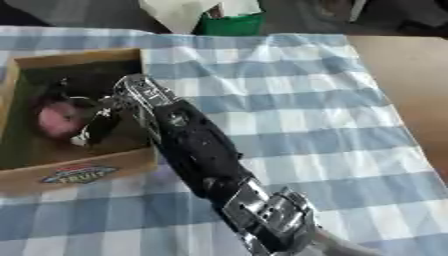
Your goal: Pick up objects on the table and place them in the box.
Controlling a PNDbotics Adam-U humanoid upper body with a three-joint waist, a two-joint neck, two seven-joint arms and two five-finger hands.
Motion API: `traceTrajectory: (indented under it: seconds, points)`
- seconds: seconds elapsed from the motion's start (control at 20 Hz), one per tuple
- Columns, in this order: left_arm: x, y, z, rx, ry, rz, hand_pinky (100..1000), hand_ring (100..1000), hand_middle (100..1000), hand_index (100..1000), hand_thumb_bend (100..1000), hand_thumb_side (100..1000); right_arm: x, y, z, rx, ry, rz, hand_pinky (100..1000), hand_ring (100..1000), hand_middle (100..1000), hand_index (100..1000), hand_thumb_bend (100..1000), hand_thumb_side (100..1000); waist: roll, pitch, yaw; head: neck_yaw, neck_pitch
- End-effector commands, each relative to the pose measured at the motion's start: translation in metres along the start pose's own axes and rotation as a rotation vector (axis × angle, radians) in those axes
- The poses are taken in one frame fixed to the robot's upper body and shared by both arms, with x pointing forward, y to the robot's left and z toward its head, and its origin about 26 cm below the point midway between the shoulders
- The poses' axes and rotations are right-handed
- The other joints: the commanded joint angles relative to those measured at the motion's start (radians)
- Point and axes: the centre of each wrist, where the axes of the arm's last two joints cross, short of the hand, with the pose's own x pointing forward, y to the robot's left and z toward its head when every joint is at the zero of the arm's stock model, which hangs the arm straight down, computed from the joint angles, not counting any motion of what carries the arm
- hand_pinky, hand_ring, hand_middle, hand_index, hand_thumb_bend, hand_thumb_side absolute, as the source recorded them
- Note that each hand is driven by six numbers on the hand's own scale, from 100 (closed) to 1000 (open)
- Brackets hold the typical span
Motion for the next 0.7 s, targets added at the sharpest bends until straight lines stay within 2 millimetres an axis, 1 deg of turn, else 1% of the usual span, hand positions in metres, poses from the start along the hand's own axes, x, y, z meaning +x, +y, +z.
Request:
traceTrajectory:
  seconds: [0.05,0.1,0.15,0.25,0.45,0.7]
  points:
    - [0.007,0.0,-0.007,-0.027,-0.024,-0.01,513,384,569,795,171,571,-0.002,-0.019,-0.001,-0.012,0.001,0.027,865,929,885,999,583,445,0.007,-0.021,0.003,-0.001,-0.005]
    - [0.007,0.0,-0.007,-0.026,-0.023,-0.011,513,384,569,795,171,571,-0.002,-0.023,0.0,-0.017,0.0,0.025,869,931,888,1000,635,474,0.008,-0.021,0.003,0.0,-0.003]
    - [0.007,0.0,-0.007,-0.026,-0.023,-0.01,513,384,569,795,171,570,-0.003,-0.027,0.001,-0.026,-0.002,0.022,870,932,888,1000,699,444,0.009,-0.021,0.003,0.001,-0.002]
    - [0.007,0.0,-0.007,-0.026,-0.021,-0.01,513,384,569,796,173,571,-0.005,-0.036,0.004,-0.047,-0.003,0.018,869,936,890,1000,746,461,0.009,-0.022,0.002,0.002,0.001]
    - [0.007,0.001,-0.006,-0.026,-0.016,-0.013,513,384,569,797,173,570,-0.009,-0.053,0.011,-0.099,0.007,0.007,869,935,885,1000,738,484,0.012,-0.025,0.0,0.001,0.003]
    - [0.007,0.002,-0.004,-0.023,-0.011,-0.02,512,384,569,797,173,571,-0.013,-0.071,0.023,-0.189,0.014,-0.022,879,928,872,1000,717,549,0.016,-0.031,-0.006,0.006,0.007]
